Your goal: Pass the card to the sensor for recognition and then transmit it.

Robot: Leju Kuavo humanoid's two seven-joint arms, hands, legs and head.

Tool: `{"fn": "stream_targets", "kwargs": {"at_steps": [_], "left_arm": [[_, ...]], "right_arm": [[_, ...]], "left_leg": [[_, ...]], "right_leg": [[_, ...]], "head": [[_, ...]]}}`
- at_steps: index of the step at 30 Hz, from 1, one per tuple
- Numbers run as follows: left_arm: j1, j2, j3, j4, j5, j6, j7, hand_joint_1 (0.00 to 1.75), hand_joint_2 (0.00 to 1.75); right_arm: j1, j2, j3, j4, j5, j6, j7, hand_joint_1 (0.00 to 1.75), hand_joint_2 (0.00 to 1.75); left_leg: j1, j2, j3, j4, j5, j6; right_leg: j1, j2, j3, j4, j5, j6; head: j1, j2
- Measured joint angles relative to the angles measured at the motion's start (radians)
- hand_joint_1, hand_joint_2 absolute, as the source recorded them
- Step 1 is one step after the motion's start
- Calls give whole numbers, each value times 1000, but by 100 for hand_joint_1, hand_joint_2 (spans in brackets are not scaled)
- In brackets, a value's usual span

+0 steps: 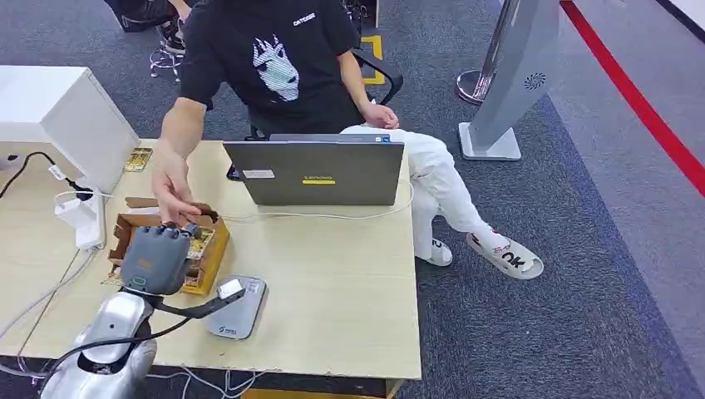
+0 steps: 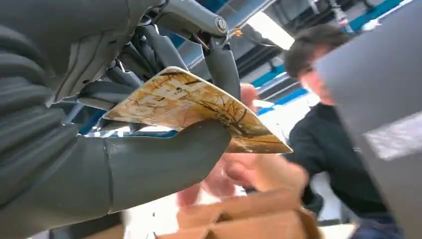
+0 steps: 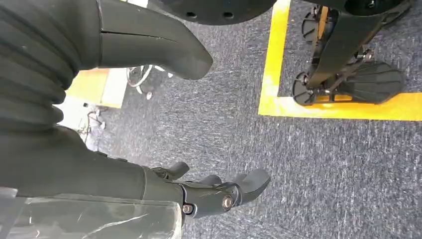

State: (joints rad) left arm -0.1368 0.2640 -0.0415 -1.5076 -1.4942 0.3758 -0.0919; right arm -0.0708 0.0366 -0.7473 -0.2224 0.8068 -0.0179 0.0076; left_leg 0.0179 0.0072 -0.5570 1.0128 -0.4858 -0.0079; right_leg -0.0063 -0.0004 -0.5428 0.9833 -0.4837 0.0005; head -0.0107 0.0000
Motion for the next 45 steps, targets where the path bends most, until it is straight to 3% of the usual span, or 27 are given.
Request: {"fn": "stream_targets", "kwargs": {"at_steps": [1, 3, 4, 5, 16, 21, 23, 39, 45], "left_arm": [[-1, -1, 13, -5, 0, 1, 0, 175, 175], [-1, -6, 31, -15, 3, 2, -2, 148, 175], [-1, -10, 41, -20, 3, 3, -3, 148, 175], [-1, -14, 47, -25, 3, 3, -4, 0, 175], [49, -59, 82, -86, 47, 22, -83, 0, 175], [114, -82, 79, -117, 187, -25, -183, 0, 175], [147, -90, 72, -125, 199, -27, -198, 0, 175], [308, -79, 42, -161, 184, -16, -137, 0, 175], [303, -83, 115, -150, 192, 20, -161, 0, 175]], "right_arm": [[0, 0, -2, 0, 2, 0, 0, 0, 175], [0, 0, -4, 0, 3, 0, -1, 0, 175], [-1, 0, -5, 0, 5, 0, -1, 0, 175], [-1, 0, -5, 0, 6, 0, -1, 0, 175], [-4, 14, -29, 0, 20, -17, -1, 0, 175], [-5, 16, -47, 0, 29, -11, -1, 0, 175], [-5, 16, -54, 0, 31, -10, -2, 0, 175], [-5, 16, -105, 0, 34, -14, -2, 0, 175], [-5, 16, -114, -1, 60, -18, -5, 0, 175]], "left_leg": [[0, 0, 0, 0, 0, 0], [0, 0, 0, 0, 0, 0], [0, 0, -1, 0, 0, 0], [0, 0, -1, 0, 0, 0], [-1, 0, -1, 0, 0, 0], [-1, 0, -1, 0, 0, 0], [-1, 0, -1, 0, -1, 0], [-1, 0, -1, 0, -1, 0], [-1, 0, -1, 0, -1, 0]], "right_leg": [[0, 0, 0, 0, 0, 0], [0, 0, 0, 0, 0, 0], [0, 0, 0, 0, 0, 0], [0, 0, 0, 0, 0, 0], [0, 0, 0, 0, 0, 0], [0, 0, -1, 0, 0, 0], [0, 0, -1, 0, 0, 0], [0, 0, -1, 0, 0, 0], [0, 0, -1, 0, 0, 0]], "head": [[0, 0], [0, 0], [0, 0], [0, 0], [0, 0], [0, 0], [0, 0], [0, 0], [0, 0]]}}
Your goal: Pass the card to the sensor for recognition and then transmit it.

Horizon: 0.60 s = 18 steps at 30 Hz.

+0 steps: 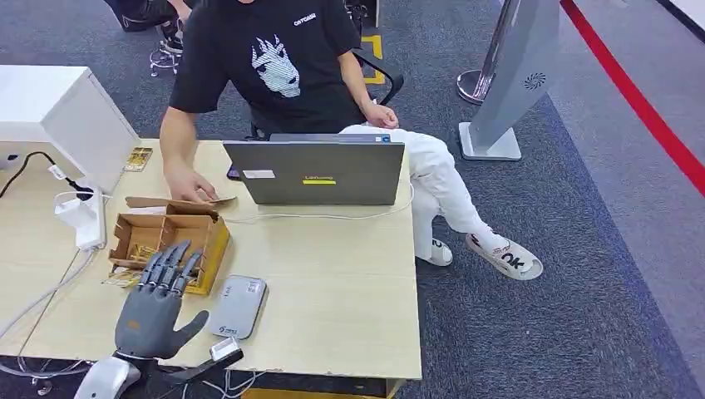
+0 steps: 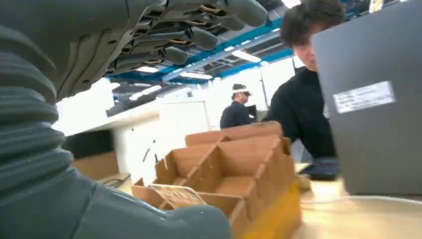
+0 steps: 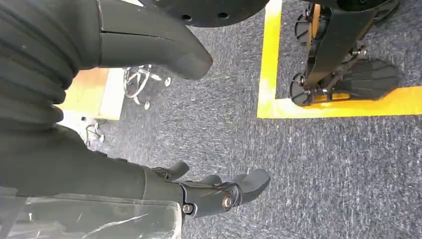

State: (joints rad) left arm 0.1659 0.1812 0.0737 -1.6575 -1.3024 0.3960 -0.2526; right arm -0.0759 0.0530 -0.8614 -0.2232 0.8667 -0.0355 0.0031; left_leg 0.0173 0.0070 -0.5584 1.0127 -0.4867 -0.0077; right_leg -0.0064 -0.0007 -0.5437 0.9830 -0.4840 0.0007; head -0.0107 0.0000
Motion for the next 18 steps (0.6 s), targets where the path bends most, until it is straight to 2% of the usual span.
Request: {"fn": "stream_targets", "kwargs": {"at_steps": [10, 18], "left_arm": [[-54, -6, 107, 114, -34, 11, -9, 0, 175], [-97, -6, 130, 217, -84, 20, -7, 0, 175]], "right_arm": [[-2, 0, -7, 0, 28, 4, -3, 0, 175], [-5, 0, -8, 0, 48, 4, -5, 0, 175]], "left_leg": [[0, 0, 0, 0, 0, 0], [0, 0, 0, 0, 0, 0]], "right_leg": [[0, 0, 0, 0, 0, 0], [0, 0, 0, 0, 0, 0]], "head": [[0, 0], [0, 0]]}}
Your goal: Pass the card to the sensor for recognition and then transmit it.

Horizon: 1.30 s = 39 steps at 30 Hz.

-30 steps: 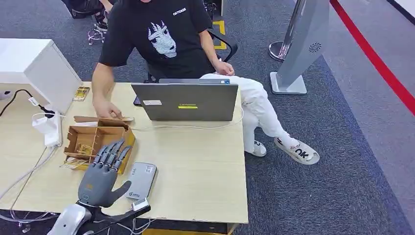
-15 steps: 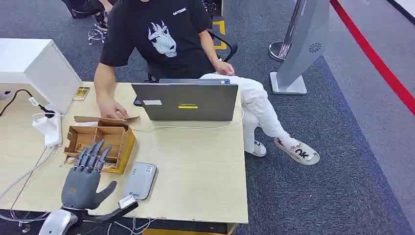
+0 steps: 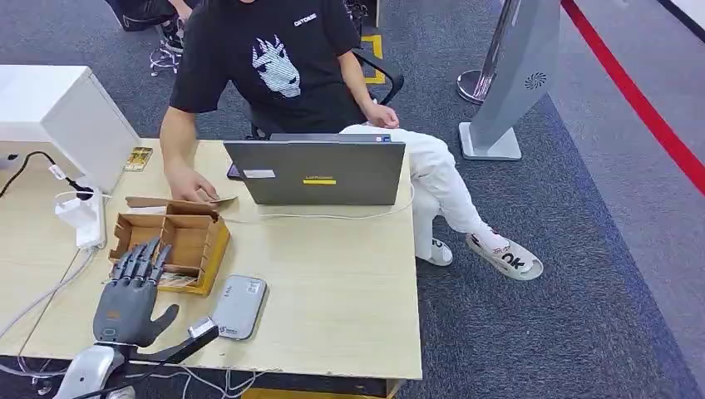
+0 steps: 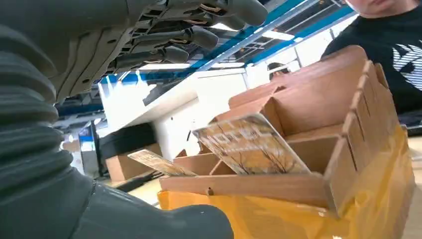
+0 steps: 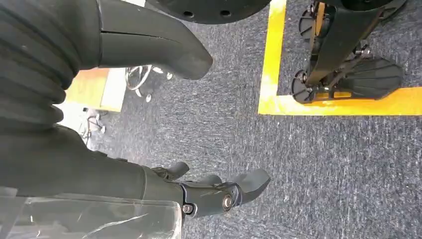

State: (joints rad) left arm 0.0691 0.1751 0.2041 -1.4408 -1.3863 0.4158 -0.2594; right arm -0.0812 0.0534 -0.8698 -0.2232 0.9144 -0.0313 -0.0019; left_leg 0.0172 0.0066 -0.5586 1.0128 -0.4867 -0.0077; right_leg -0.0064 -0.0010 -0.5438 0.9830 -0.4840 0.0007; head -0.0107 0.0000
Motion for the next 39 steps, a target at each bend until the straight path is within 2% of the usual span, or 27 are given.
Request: {"fn": "stream_targets", "kwargs": {"at_steps": [5, 6, 7, 18, 22, 27, 30, 32, 36, 39], "left_arm": [[-25, 0, 0, 41, -17, 0, 12, 0, 175], [-29, 0, 0, 47, -19, 0, 13, 110, 175], [-32, 0, 0, 52, -20, 0, 12, 175, 175], [-41, 0, 0, 77, -18, 1, 17, 175, 175], [-53, -2, 2, 75, -36, 30, 40, 175, 175], [-65, -16, 3, 37, -53, 39, 54, 171, 175], [-83, -25, 5, 0, -63, 35, 62, 164, 175], [-102, -29, 5, -27, -77, 29, 68, 154, 175], [-150, -36, 5, -61, -88, 12, 72, 157, 175], [-175, -36, 4, -69, -94, 4, 72, 150, 175]], "right_arm": [[0, 0, -2, 0, 9, 2, 0, 0, 175], [-1, 0, -3, 0, 9, 3, -2, 0, 175], [-1, 0, -4, 0, 10, 3, -2, 0, 175], [-1, 0, -8, 0, 21, 9, -6, 0, 175], [-1, 0, -13, 0, 31, 8, -6, 0, 175], [-3, 0, -26, 0, 42, 10, -6, 0, 175], [-5, 1, -32, 0, 48, 9, -6, 0, 175], [-5, 1, -34, 0, 52, 10, -6, 0, 175], [-6, 1, -40, 0, 60, 14, -7, 0, 175], [-6, 1, -43, 0, 64, 14, -7, 0, 175]], "left_leg": [[0, 0, 0, 0, 0, 0], [0, 0, 0, 0, 0, 0], [0, 0, 0, 0, 0, 0], [0, 0, 0, 0, 0, 0], [0, 0, 0, 0, 0, 0], [0, 0, 0, 0, 0, 0], [0, 0, 0, 0, 0, 0], [0, 0, 0, 0, 0, 0], [0, 0, 0, 0, 1, 0], [0, 0, 0, 0, 1, 0]], "right_leg": [[0, 0, 0, 0, 0, 0], [0, 0, 0, 0, 0, 0], [0, 0, 0, 0, 0, 0], [0, 0, 0, 0, 0, 0], [0, 0, 0, 0, 0, 0], [0, 0, 0, 0, 0, 0], [0, 0, 0, 0, 0, 0], [0, 0, 0, 0, 0, 0], [0, 0, 0, 0, 0, 0], [0, 0, 0, 0, 0, 0]], "head": [[0, 0], [0, 0], [0, 0], [0, 0], [0, 0], [0, 0], [0, 0], [0, 0], [0, 0], [0, 0]]}}
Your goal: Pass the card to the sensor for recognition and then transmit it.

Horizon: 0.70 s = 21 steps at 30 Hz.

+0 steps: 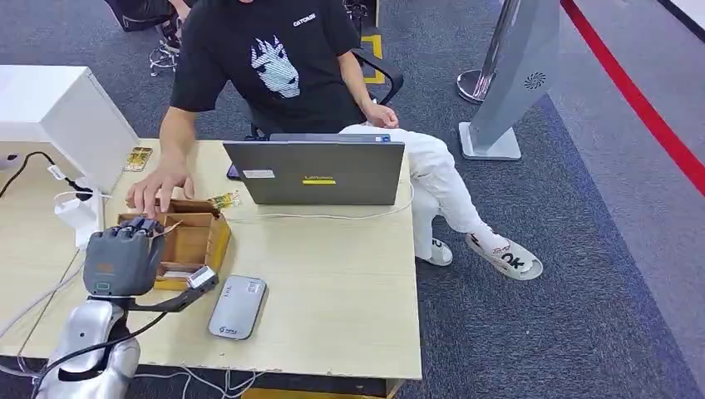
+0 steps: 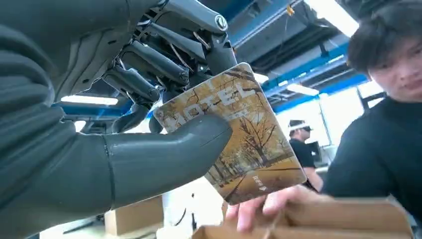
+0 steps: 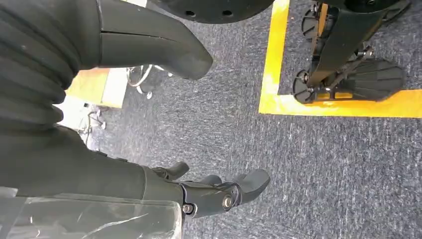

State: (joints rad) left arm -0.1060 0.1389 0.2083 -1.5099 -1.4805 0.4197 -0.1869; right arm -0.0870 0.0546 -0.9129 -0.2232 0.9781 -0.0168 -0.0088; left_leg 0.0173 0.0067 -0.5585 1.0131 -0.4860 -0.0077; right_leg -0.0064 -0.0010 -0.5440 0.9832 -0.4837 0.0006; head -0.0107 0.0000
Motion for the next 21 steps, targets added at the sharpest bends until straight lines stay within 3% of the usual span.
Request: {"fn": "stream_targets", "kwargs": {"at_steps": [3, 4, 5, 6, 7, 11, 13, 16, 18, 19, 21], "left_arm": [[-13, 0, -2, -2, -4, -7, -1, 147, 175], [-16, 0, -3, -2, -5, -7, -2, 98, 175], [-19, 0, -3, -2, -7, -7, -2, 75, 175], [-20, 0, -3, -2, -7, -7, -2, 72, 175], [-22, 0, -4, -2, -7, -7, -2, 52, 175], [-22, 1, -4, -2, -8, -4, 4, 37, 175], [-22, 1, -4, -2, -8, -3, 7, 38, 175], [-21, 2, -4, -2, -5, -1, 8, 16, 175], [-19, 2, -4, -2, -2, 0, 9, 17, 175], [-18, 2, -4, -2, -1, 2, 10, 2, 175], [-17, 2, -4, -2, 1, 3, 11, 0, 175]], "right_arm": [[-1, 0, -4, 0, 4, 0, 0, 0, 175], [-1, 1, -5, 0, 5, 0, 0, 0, 175], [-1, 1, -5, 0, 5, 0, 0, 0, 175], [-1, 1, -5, 0, 6, 0, 0, 0, 175], [-1, 1, -6, 0, 7, 0, 0, 0, 175], [-1, 3, -6, 0, 8, 0, 0, 0, 175], [-1, 4, -7, 0, 9, 0, 0, 0, 175], [-1, 4, -8, 0, 10, 0, 0, 0, 175], [-1, 5, -10, 0, 11, 0, 0, 0, 175], [-1, 5, -11, 0, 11, 0, 0, 0, 175], [-1, 5, -13, 0, 12, 0, 0, 0, 175]], "left_leg": [[0, 0, 0, 0, 0, 0], [0, 0, 0, 0, 0, 0], [0, 0, 0, 0, 0, 0], [0, 0, 0, 0, 0, 0], [0, 0, 0, 0, 0, 0], [0, 0, 0, 0, 0, 0], [0, 0, 0, 0, 0, 0], [0, 0, 0, 0, 0, 0], [0, 0, 0, 0, 0, 0], [0, 0, 0, 0, 0, 0], [0, 0, 0, 0, 0, 0]], "right_leg": [[0, 0, 0, 0, 0, 0], [0, 0, 0, 0, 0, 0], [0, 0, 0, 0, 0, 0], [0, 0, 0, 0, 0, 0], [0, 0, 0, 0, 0, 0], [0, 0, 0, 0, 0, 0], [0, 0, 0, 0, 0, 0], [0, 0, 0, 0, 0, 0], [0, 0, 0, 0, 0, 0], [0, 0, 0, 0, 0, 0], [0, 0, 0, 0, 0, 0]], "head": [[0, 0], [0, 0], [0, 0], [0, 0], [0, 0], [0, 0], [0, 0], [0, 0], [0, 0], [0, 0], [0, 0]]}}
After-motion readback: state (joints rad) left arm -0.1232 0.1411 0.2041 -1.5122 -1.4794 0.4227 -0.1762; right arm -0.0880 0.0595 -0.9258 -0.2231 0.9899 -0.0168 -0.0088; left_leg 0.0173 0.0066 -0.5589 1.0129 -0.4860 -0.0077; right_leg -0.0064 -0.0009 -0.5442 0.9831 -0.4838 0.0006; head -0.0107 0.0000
